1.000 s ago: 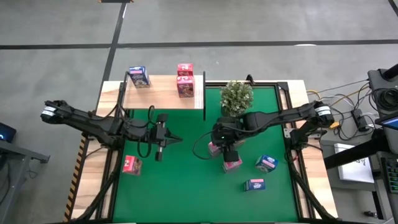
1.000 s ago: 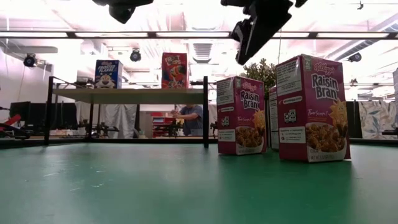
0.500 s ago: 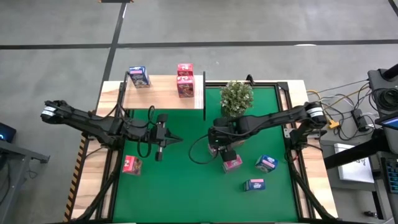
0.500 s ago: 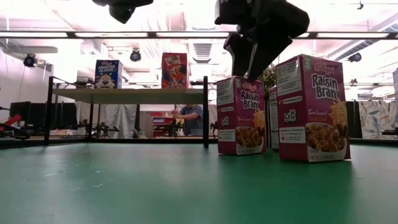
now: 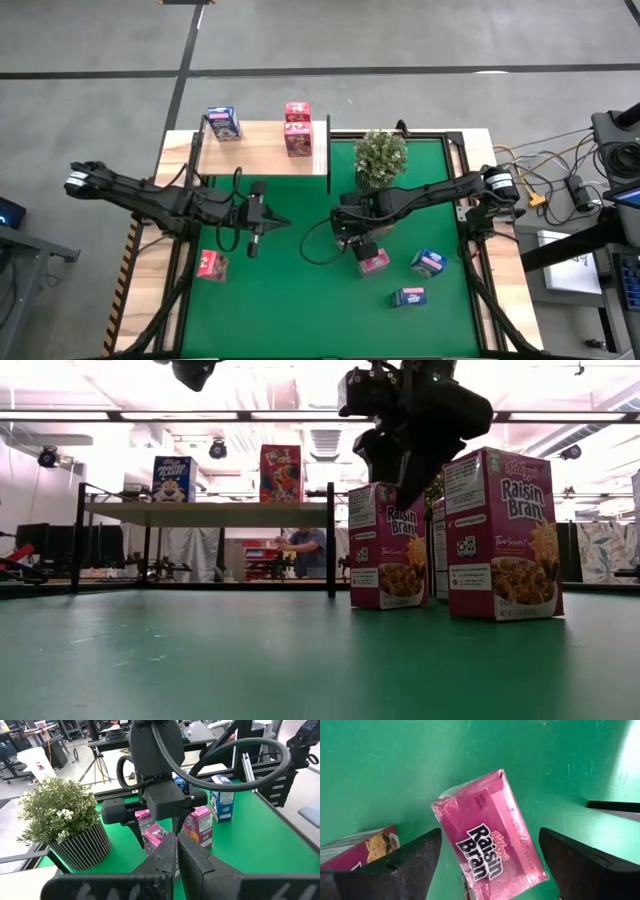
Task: Stack cereal on shelf
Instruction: Put the left pink cereal box on the shelf
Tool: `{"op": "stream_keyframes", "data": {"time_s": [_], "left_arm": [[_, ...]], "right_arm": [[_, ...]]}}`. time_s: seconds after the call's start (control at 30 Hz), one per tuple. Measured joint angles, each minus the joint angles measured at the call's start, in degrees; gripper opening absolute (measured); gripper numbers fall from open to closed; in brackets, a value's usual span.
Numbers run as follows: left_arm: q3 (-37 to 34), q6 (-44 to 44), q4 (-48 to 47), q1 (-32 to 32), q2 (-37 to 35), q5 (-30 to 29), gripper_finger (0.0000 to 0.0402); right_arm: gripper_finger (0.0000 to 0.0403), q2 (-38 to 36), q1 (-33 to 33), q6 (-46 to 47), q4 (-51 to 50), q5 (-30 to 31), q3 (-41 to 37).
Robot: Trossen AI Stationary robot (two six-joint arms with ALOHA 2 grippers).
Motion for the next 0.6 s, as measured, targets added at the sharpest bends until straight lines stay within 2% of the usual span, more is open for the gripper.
{"op": "stream_keyframes", "data": {"time_s": [0.37,0.6], "left_arm": [[0.00,0.66,0.01,0.00,-1.28,0.00,0.0000],[0.00,3.98,-0.13,0.00,-4.72,-1.91,0.0000]], "right_arm": [[0.0230,0.00,-0.20,1.17,0.09,-0.07,0.00],[0.0215,-0.12,-0.24,3.21,-0.09,-0.04,2.42]]}}
